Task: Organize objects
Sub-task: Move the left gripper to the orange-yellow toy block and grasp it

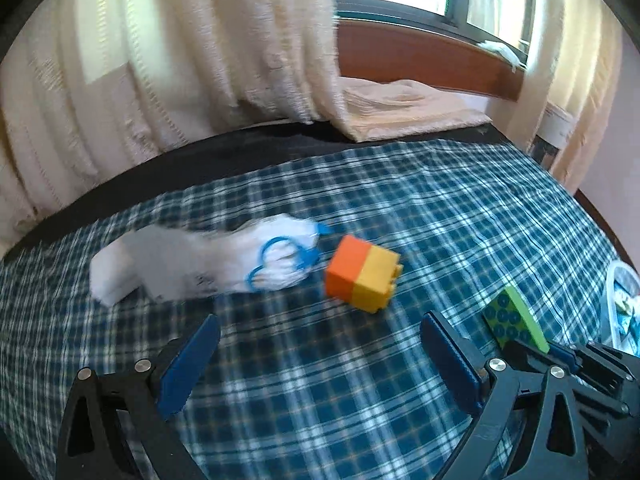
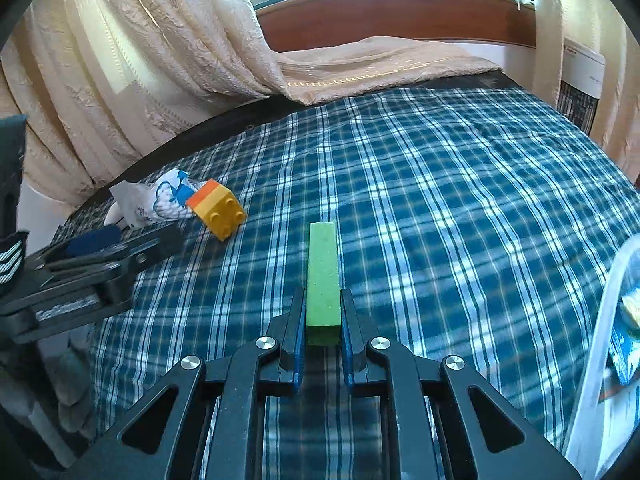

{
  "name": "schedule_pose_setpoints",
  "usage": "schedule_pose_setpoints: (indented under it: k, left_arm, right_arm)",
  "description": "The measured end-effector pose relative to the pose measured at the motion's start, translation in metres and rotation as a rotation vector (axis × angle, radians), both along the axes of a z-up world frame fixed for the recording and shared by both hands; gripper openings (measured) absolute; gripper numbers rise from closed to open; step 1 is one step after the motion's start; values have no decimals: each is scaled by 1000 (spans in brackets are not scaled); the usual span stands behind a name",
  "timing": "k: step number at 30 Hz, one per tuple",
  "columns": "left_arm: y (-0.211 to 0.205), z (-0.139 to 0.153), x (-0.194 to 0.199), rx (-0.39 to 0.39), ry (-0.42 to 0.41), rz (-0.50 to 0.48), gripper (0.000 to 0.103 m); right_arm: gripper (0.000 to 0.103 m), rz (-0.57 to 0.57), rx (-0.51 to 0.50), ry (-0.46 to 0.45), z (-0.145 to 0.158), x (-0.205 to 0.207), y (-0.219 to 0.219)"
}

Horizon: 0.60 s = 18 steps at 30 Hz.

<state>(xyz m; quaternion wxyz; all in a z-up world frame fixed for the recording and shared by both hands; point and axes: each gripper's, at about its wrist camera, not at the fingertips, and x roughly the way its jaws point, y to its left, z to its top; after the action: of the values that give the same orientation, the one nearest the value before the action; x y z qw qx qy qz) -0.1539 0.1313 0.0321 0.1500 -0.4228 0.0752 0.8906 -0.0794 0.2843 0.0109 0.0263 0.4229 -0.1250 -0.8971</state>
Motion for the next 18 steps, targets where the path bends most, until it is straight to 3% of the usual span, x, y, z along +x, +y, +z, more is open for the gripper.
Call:
schedule_pose_setpoints:
  k: [18]
  left_arm:
    - [28,-29,-36,-28,-64,-1,82]
  right_arm:
    - [16,-10,-89,18,-6,5,10]
